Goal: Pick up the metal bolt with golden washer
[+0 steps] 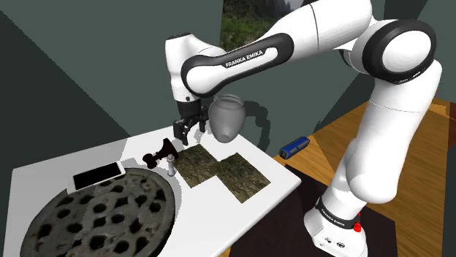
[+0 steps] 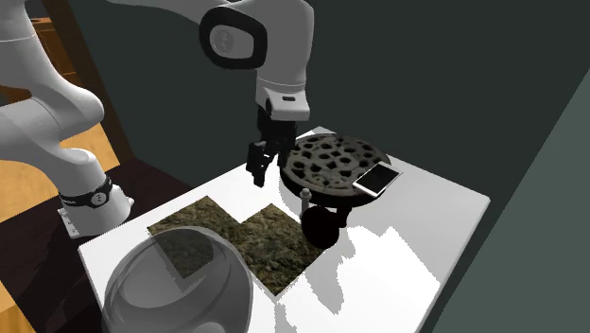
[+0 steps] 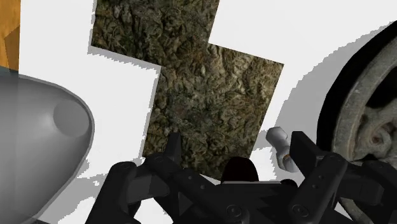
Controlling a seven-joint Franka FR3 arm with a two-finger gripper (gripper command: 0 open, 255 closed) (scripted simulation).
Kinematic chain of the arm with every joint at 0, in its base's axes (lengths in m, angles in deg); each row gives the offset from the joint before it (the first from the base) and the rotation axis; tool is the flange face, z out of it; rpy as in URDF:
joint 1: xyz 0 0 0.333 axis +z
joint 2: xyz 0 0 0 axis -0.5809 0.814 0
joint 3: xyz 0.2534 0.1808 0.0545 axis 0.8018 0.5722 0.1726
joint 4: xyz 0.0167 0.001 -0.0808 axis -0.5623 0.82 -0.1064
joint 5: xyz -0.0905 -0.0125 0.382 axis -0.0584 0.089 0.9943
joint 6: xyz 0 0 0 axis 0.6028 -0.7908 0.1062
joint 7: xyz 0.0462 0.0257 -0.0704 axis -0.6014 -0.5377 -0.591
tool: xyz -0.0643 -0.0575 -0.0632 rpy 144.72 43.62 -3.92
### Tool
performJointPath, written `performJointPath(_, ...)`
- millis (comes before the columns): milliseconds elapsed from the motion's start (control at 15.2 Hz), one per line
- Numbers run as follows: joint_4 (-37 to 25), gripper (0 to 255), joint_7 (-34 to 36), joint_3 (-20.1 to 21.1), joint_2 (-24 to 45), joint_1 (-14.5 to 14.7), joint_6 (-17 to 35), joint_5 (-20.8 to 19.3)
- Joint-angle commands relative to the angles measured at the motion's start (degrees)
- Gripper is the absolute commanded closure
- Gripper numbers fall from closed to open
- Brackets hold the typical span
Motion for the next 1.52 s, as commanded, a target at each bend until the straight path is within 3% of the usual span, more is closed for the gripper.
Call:
performJointPath(0,-4.4,0,1.81,0.52,5.03,1.23,-0.48,-1.31)
performJointPath(396,-19.2,0,4.95,0.51,19.89,5.42,-3.39,-4.71)
performJointPath(1056,-17.53,0,5.72,0.0,22.85,5.78,1.04,-5.65)
performJointPath(1122,-17.59,255,5.72,0.0,22.86,5.79,0.99,-5.64)
performJointPath(1452,-17.57,255,5.72,0.0,22.84,5.78,0.98,-5.64)
